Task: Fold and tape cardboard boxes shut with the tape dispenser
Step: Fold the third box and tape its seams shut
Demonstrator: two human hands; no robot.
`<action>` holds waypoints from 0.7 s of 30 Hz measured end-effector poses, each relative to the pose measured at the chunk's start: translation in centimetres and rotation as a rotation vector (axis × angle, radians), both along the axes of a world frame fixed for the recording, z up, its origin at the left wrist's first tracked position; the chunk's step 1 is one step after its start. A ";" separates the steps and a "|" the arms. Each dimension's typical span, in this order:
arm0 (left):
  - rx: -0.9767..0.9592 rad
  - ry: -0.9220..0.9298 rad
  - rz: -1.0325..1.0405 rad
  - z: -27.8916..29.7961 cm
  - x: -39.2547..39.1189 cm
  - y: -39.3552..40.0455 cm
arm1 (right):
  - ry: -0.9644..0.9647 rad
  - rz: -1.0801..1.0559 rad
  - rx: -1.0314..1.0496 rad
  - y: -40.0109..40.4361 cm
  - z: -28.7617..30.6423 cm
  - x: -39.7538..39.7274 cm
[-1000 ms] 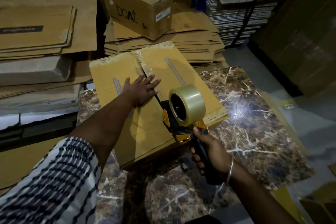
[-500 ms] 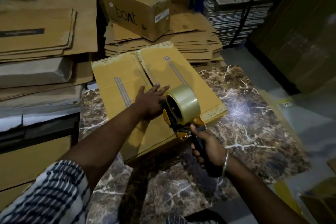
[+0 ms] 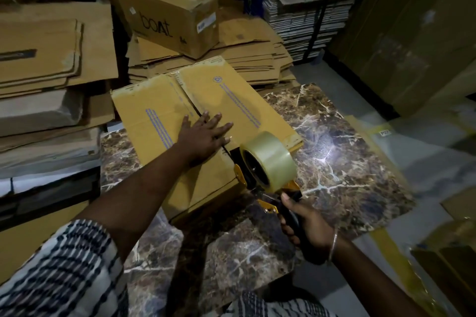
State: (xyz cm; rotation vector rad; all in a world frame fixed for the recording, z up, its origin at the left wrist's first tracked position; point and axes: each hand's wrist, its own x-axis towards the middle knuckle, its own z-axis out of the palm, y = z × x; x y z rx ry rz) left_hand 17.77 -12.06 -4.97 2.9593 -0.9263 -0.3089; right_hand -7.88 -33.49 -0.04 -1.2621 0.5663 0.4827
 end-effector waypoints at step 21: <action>-0.030 -0.009 -0.426 -0.5 -6.3 0.6 | -0.043 0.019 -0.005 -0.3 -1.2 1.5</action>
